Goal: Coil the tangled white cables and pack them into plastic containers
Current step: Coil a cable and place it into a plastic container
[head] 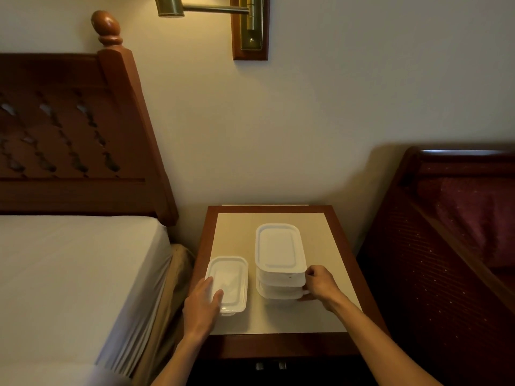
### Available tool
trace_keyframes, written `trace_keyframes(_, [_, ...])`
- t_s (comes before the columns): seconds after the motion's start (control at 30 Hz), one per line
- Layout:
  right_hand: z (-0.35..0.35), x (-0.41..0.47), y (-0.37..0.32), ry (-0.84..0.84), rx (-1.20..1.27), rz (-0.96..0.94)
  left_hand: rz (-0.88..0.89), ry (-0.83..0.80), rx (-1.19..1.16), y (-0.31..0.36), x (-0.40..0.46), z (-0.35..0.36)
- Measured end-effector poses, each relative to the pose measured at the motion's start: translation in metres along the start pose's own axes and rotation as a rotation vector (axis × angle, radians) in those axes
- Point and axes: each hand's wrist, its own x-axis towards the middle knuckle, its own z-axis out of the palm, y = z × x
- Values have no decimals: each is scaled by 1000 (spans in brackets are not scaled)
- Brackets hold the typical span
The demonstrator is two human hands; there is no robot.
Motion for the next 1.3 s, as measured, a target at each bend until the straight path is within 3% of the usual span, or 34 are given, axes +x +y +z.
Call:
trace_keyframes(0.43, [-25,-14,-31,-21,14,-81,-25,-91,-151,64,-41,55])
trace_keyframes(1.0, [6,-39,-8,22,-93,-108,-44,-164,-269,46,-44,46])
trace_keyframes(1.13, [11,-47,2,180,3,-133,-107,-89,-289,46,-23,41])
trace_keyframes(1.23, [28,-66,23,373,111,8,-111,-122,-407,62,-1,34])
trace_keyframes(1.3, [42,-81,39,278,186,164,-79,-228,-512,77,8,30])
